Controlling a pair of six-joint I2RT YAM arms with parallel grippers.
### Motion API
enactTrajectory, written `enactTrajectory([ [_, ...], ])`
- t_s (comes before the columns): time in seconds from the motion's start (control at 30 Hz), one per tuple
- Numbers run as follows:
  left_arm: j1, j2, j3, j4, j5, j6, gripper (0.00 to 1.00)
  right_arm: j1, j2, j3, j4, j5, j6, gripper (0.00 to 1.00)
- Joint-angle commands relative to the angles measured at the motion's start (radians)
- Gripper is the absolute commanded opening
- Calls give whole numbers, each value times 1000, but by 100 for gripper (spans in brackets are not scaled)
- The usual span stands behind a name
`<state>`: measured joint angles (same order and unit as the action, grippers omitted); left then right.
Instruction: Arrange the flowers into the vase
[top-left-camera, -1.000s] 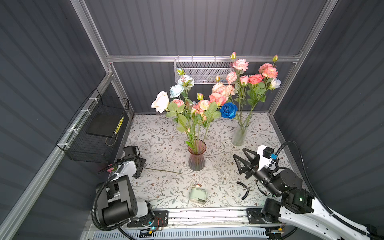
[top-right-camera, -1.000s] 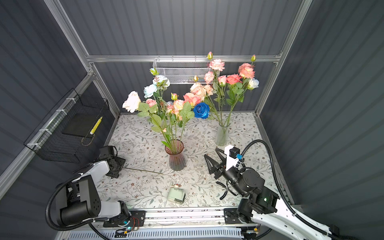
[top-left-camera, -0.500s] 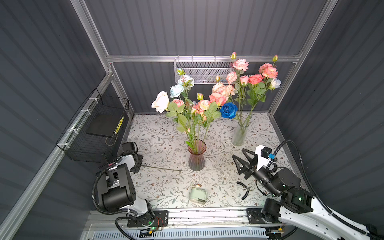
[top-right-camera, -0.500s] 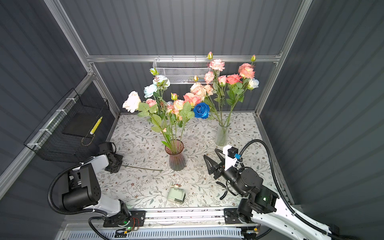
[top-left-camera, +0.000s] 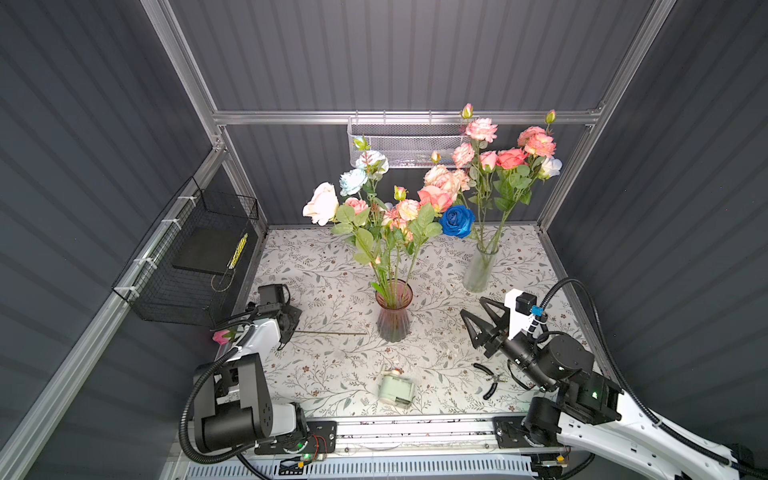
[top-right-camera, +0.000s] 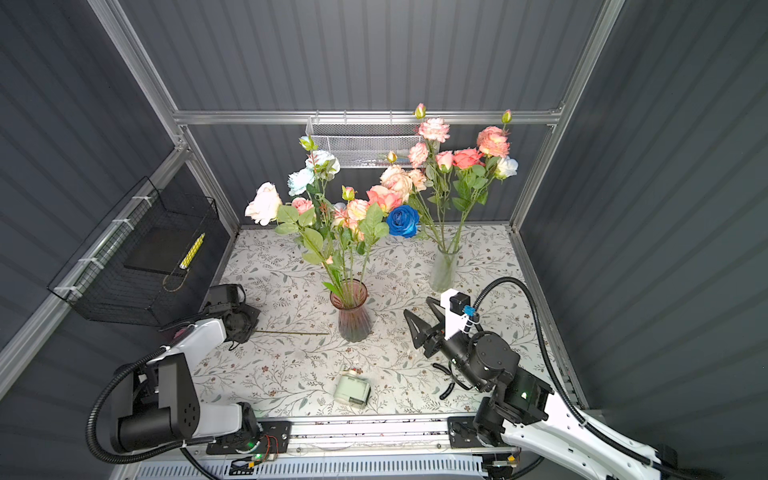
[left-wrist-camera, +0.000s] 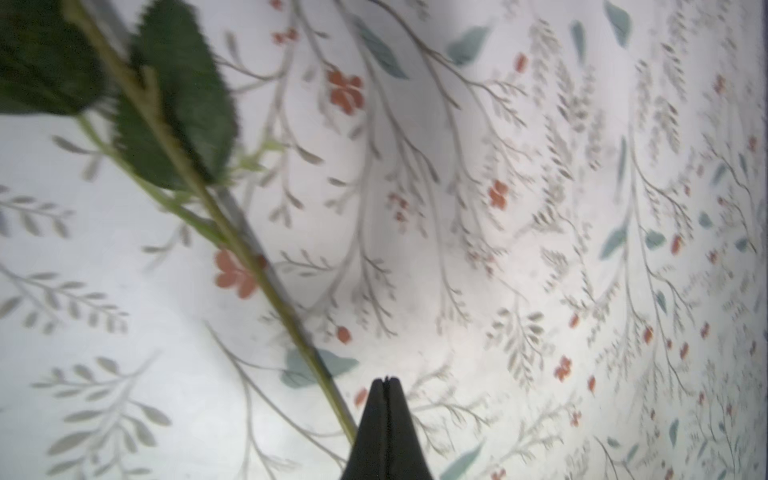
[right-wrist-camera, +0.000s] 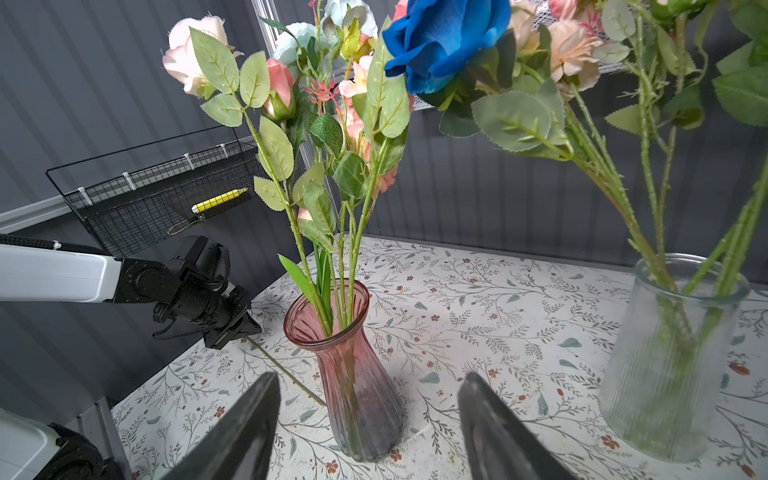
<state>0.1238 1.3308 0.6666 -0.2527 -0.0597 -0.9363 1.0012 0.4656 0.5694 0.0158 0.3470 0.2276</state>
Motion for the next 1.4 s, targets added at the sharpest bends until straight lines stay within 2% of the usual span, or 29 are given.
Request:
enactTrajectory([
  [0.0,-12,-60,8,-58,-38,38,0,1,-8,20,33,4,3,70],
  [0.13,0,-96,5,-133,-89,28,0,0,-6,21,32,-4,9,70],
  [0.2,36,-96,-3,-130,-73,27,2,1,-6,19,32,-5,11,70],
  [0.27,79,-74,3,-124,-45,33,28,1,-13,11,33,-5,16,70],
  [0.3,100,-57,8,-118,-34,39,37,1,-17,5,35,-4,18,70],
  [0.37,122,-13,27,-115,-23,52,47,0,-25,-3,35,-3,19,70],
  [0.43,133,30,38,-107,-14,53,53,1,-28,-2,30,6,14,70],
  [0.7,139,153,97,-85,9,78,63,0,-43,3,20,12,-3,70],
  [0.77,140,205,130,-107,14,94,63,1,-51,-6,30,18,-7,70],
  [0.87,140,250,138,-97,17,98,55,0,-55,-6,27,23,-21,70],
  [1.1,122,286,155,-94,22,118,13,0,-76,-4,24,27,-46,70],
  [1.3,37,342,231,-123,-3,124,0,-1,-91,-16,28,37,-50,71],
  [1.37,21,352,243,-129,-12,123,0,-1,-98,-20,26,35,-48,71],
])
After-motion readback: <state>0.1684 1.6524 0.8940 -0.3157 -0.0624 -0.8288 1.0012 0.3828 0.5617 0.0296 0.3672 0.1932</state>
